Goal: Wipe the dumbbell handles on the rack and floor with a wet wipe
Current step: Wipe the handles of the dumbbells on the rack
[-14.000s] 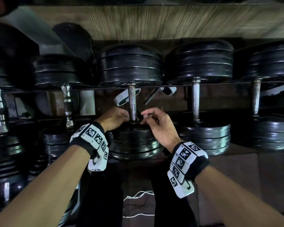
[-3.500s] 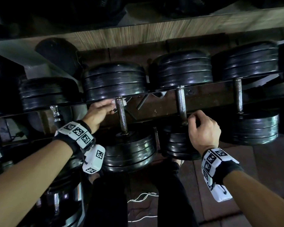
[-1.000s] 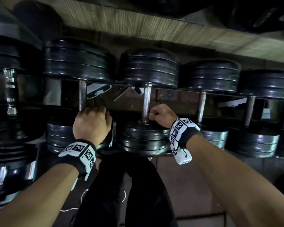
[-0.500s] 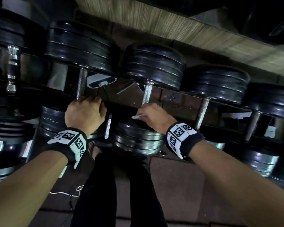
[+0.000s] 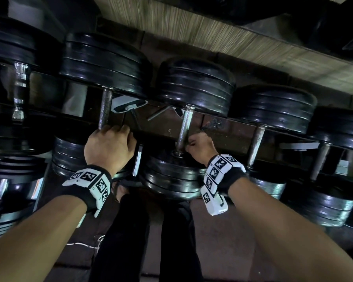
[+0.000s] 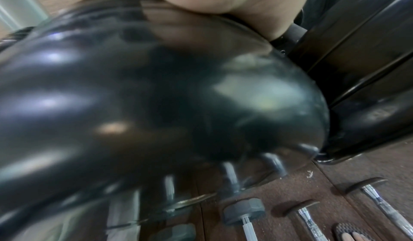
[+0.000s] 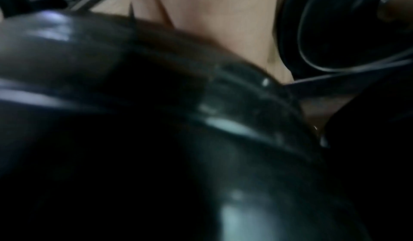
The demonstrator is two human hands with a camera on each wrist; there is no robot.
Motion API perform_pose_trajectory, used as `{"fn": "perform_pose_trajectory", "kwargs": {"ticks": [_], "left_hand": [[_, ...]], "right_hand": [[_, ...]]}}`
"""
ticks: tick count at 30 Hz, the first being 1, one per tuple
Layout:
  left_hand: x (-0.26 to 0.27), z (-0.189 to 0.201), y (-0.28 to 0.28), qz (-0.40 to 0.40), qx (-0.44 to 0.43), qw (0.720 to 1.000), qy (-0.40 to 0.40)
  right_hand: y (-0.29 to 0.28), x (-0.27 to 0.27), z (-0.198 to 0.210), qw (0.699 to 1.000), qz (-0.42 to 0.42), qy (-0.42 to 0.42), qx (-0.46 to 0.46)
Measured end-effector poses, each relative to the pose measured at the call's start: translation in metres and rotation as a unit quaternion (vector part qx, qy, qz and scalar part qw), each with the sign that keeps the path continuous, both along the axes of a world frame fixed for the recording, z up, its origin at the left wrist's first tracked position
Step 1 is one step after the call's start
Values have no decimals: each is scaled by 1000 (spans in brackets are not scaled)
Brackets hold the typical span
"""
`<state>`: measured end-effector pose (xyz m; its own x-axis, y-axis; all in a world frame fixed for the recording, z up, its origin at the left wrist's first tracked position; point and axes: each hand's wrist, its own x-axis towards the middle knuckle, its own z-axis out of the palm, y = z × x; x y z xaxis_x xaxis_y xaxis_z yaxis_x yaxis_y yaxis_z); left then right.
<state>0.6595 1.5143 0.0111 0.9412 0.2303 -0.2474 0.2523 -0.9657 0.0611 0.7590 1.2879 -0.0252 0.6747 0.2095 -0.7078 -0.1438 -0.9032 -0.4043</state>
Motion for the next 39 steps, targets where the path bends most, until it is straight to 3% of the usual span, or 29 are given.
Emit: {"fn": "perform_pose_trajectory", "kwargs": {"ticks": [6,8,10,12,13,16,18,21,23,27,30,32,39], "left_hand": [[2,8,-3,23,11,1000,8],[10,7,-23,33,-21,998,54],[18,4,-48,67,-187,972,124],[25,1,-65,122,-386,899,164],[29,0,-70,114,-422,882,174],[35,-7,-69,62,-434,877,196],[39,-12,-60,70,-441,880,164],[45,-22,-43,97,-385,912,106],[52,-31,-42,95,-367,915,134],[66,-49,-57,55,-361,900,238],[69,-47,-62,22,-370,889,268],[68,-45,-63,6,-368,889,272],[59,-42,-66,62,-363,906,209]], "right_hand": [[-20,-7,20,996,-50,10,79],[-20,-12,32,990,-68,36,118],[-16,-18,40,982,-96,58,150],[-11,-22,44,971,-136,57,187],[-10,-24,45,963,-160,60,206],[-11,-26,43,947,-197,75,242],[-16,-29,37,961,-181,34,206],[-27,-41,34,983,-131,-38,123],[-34,-52,32,978,-143,-49,143],[-36,-59,32,976,-146,-75,145],[-34,-60,30,974,-153,-78,150],[-34,-62,28,970,-167,-80,160],[-34,-63,22,968,-173,-76,167]]}}
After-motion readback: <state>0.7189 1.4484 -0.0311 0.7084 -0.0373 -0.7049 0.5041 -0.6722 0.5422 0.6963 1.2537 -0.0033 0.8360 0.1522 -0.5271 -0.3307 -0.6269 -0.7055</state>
